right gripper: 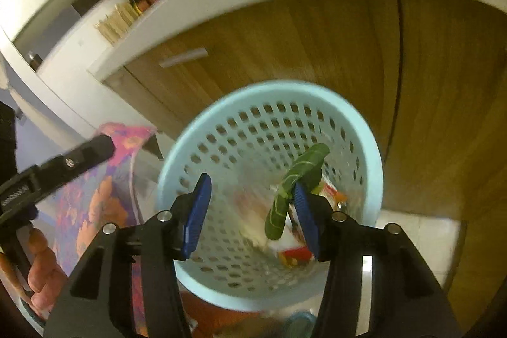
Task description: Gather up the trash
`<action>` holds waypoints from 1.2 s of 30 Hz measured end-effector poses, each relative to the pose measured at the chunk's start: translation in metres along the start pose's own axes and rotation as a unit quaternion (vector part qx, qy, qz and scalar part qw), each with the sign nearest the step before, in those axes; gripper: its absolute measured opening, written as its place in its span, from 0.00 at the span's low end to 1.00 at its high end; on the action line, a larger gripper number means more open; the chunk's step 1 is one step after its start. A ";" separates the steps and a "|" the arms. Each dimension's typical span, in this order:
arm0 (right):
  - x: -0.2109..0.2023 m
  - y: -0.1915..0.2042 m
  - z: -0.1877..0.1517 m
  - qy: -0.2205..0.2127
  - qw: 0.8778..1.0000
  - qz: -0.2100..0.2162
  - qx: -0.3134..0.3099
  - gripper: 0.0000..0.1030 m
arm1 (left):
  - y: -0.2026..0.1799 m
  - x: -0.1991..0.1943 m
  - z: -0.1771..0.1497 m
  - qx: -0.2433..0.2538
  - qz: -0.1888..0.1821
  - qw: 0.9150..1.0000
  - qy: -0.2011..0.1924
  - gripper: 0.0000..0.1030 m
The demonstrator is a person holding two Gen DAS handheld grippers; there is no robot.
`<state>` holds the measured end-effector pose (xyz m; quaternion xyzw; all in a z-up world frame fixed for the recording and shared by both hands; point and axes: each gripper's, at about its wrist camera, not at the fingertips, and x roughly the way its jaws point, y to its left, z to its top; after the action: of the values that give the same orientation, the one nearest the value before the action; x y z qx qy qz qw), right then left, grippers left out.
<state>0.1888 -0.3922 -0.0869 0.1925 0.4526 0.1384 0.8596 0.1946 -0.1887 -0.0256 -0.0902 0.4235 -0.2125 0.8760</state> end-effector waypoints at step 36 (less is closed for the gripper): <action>-0.091 0.132 -0.016 -0.120 0.979 -0.069 -0.147 0.64 | 0.047 -0.125 -0.034 -0.003 0.046 0.991 -0.128 0.70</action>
<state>0.1168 -0.3088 0.0312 0.0475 0.3333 0.1193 0.9340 0.1134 -0.0904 0.0254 -0.0996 0.3118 -0.1580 0.9316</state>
